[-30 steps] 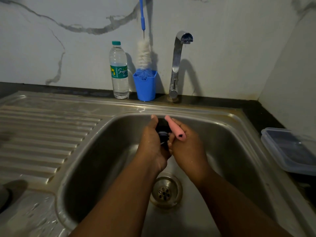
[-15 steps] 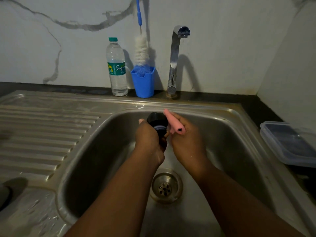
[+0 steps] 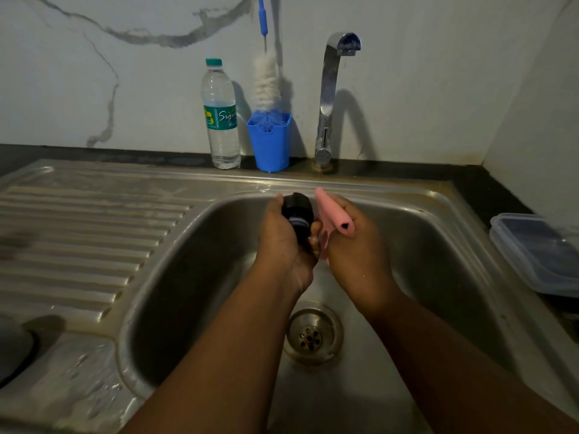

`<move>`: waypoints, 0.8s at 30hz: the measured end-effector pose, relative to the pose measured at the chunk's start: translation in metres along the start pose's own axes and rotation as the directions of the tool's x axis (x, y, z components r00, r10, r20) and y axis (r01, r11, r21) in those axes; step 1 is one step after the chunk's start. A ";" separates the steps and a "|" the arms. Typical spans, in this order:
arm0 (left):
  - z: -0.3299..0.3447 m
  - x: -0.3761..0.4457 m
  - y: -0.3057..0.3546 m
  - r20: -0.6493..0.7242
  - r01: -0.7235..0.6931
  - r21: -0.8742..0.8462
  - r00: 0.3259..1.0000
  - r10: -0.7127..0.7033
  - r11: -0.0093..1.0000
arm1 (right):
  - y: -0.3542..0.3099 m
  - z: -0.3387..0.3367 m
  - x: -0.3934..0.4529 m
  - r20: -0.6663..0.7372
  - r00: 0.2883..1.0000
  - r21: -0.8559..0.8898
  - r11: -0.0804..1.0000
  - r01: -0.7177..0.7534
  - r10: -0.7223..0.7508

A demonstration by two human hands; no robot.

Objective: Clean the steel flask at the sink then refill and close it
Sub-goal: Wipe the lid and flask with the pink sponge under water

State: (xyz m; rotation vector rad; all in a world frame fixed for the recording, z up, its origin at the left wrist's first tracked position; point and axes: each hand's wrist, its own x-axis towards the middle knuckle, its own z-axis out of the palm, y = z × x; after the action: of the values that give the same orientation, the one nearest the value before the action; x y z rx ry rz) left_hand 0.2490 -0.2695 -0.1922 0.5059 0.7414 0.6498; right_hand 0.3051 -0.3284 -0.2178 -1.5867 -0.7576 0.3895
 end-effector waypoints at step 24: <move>0.003 -0.004 0.003 0.039 -0.064 -0.078 0.997 0.067 0.995 | -0.005 0.000 -0.002 0.000 0.984 0.152 0.973 0.176 -0.179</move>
State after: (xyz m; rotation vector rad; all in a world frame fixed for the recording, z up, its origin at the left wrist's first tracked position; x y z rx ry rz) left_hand 0.2483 -0.2710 -0.1869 0.4738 0.6603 0.7244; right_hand 0.3021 -0.3296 -0.2132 -1.3637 -0.8537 0.3199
